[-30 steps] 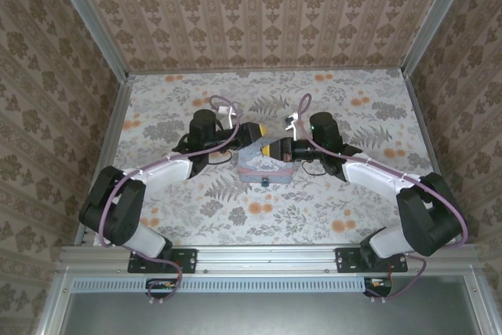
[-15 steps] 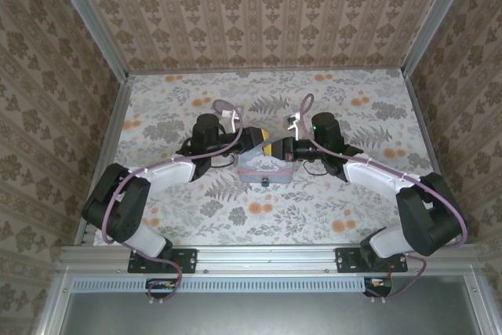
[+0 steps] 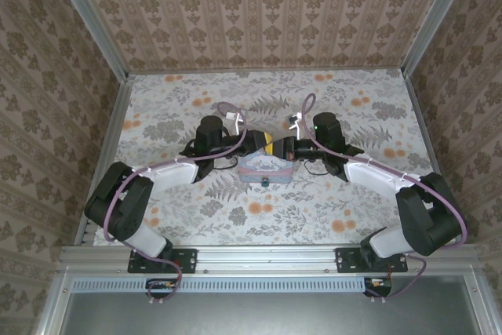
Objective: Unlock the padlock with the key
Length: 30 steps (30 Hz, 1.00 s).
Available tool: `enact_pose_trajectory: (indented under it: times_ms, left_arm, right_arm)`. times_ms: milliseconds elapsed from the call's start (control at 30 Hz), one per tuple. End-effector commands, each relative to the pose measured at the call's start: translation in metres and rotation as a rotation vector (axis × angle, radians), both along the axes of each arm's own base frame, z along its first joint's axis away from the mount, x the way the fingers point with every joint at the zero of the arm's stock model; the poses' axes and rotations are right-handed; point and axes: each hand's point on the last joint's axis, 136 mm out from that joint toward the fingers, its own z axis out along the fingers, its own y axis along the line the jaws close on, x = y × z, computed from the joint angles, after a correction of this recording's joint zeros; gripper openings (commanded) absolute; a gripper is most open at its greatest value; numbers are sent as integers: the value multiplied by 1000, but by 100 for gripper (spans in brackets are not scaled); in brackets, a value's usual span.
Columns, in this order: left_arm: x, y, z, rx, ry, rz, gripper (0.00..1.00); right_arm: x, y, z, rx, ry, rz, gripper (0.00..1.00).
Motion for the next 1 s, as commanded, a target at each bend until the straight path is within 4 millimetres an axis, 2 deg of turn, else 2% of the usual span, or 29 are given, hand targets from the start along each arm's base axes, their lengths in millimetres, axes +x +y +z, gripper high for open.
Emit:
enact_pose_trajectory:
  times_ms: [0,333,433,467,567,600,667,700,767,967]
  left_arm:
    - [-3,-5,2,-17,-13,-22,18]
    - [-4,-9,3,-23,-17,-35,1]
    - [-4,-10,4,-24,-22,-36,0]
    - [-3,-10,4,-24,-25,-31,0]
    - [4,-4,1,-5,-27,20,0]
    - [6,-1,2,0,-30,28,0]
    - [19,9,3,13,-43,94,0]
    - [24,14,5,16,-49,116,0]
    - [31,21,10,17,-65,137,0]
    - [44,26,32,15,-126,140,0]
  right_arm:
    - [1,0,1,19,-13,5,0]
    - [1,-1,-2,19,-6,3,0]
    - [2,-1,-2,20,-8,1,0]
    - [2,-2,-2,20,-5,0,7]
    - [3,-8,-1,24,-9,-18,39]
    - [3,-13,-1,25,-8,-30,46]
    - [5,-23,-6,18,4,-62,55]
    - [5,-29,3,27,-19,-80,59]
    - [6,-37,5,27,-25,-107,63]
    - [20,-58,11,-25,-76,-242,84]
